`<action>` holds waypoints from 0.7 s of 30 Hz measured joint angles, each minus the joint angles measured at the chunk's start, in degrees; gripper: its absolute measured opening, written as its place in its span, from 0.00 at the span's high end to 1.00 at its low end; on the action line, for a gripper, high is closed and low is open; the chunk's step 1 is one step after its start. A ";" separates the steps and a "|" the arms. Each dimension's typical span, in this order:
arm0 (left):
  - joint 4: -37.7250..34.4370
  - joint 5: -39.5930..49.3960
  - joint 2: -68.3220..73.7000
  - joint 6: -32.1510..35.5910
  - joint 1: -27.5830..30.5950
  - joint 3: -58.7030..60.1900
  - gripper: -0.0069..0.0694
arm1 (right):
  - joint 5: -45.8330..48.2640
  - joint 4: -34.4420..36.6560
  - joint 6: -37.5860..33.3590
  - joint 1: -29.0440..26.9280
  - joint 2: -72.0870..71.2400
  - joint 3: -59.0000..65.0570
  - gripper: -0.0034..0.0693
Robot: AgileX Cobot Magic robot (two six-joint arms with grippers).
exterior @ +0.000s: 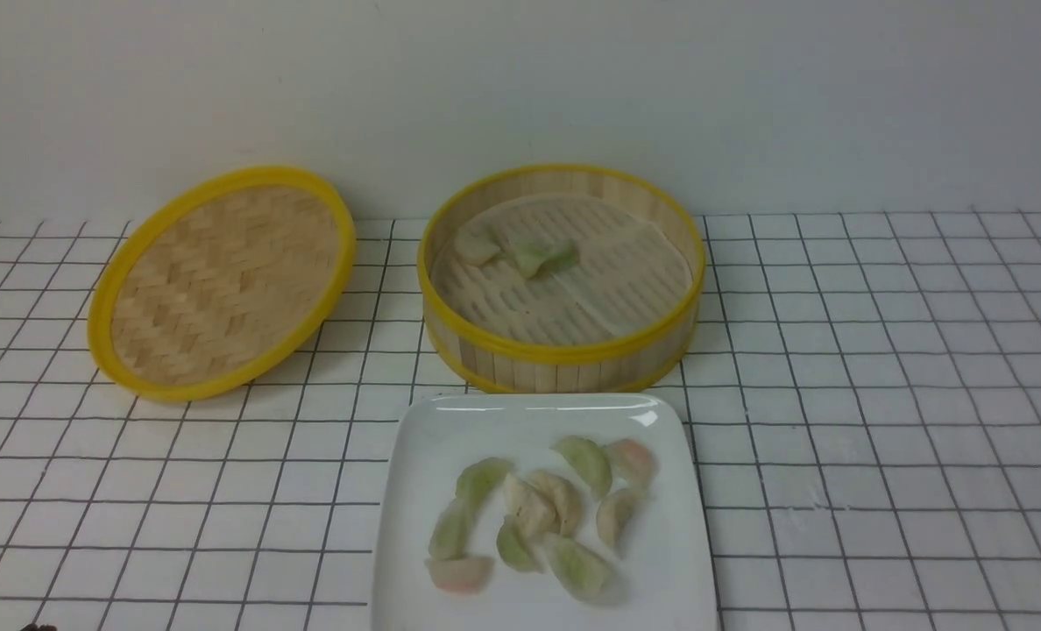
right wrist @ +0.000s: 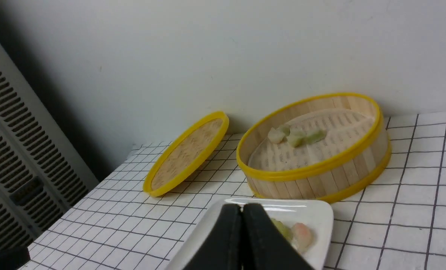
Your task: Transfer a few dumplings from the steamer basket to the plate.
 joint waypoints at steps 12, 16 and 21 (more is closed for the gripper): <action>0.00 0.00 0.00 0.00 0.00 0.00 0.92 | -12.76 -1.86 -7.90 0.00 0.00 1.90 0.97; 0.00 0.00 0.00 0.00 0.00 0.00 0.92 | -15.83 5.55 -19.96 0.00 0.00 4.03 0.97; 0.00 0.00 0.00 0.00 0.00 0.00 0.92 | -16.49 14.16 -32.29 0.00 0.00 5.00 0.97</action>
